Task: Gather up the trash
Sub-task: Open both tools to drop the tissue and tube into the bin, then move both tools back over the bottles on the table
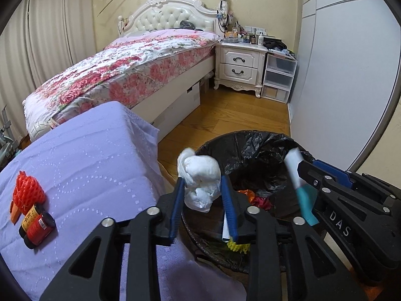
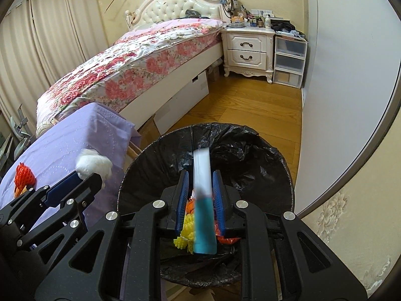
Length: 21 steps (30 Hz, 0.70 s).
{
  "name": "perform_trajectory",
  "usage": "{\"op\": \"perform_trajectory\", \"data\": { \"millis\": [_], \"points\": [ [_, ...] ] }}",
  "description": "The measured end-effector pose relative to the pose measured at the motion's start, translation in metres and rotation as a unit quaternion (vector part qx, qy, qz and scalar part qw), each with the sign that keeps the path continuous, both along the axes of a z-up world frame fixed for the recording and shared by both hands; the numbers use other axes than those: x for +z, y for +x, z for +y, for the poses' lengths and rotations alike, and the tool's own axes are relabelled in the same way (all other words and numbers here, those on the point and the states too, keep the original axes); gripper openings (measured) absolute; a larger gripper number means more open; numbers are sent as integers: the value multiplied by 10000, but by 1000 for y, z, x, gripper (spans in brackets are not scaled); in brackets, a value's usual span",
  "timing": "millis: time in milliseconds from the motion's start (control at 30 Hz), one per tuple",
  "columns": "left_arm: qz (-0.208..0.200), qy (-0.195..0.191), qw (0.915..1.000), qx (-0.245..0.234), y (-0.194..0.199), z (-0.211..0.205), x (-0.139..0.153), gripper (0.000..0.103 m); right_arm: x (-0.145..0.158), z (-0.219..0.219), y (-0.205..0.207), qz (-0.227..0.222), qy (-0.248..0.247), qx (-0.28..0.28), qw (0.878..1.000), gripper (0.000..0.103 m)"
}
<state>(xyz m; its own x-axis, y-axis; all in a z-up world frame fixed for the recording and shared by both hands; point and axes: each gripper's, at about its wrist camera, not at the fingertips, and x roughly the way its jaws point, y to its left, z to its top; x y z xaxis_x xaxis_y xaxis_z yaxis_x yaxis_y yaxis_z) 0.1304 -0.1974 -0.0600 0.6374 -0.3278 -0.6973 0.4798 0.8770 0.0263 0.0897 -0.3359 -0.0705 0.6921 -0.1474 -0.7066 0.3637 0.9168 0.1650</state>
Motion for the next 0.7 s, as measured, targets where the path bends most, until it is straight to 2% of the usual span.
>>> {"op": "perform_trajectory", "data": {
  "millis": [67,200,467,567,700],
  "points": [
    [-10,-21,10000,37,1,0,1,53,-1,-3,0,-11,8,-44,10000,31],
    [-14,-47,9999,101,1,2,2,65,-2,-6,-2,-17,30,-109,9999,32],
    [63,-101,9992,373,0,21,6,69,0,-5,-9,-48,51,-145,9999,33],
    [58,-104,9985,539,-5,38,7,69,1,2,-10,-47,79,-66,9999,33],
    [139,-124,9965,811,-14,67,5,70,-1,19,-12,-43,219,146,9996,39]
  ]
}}
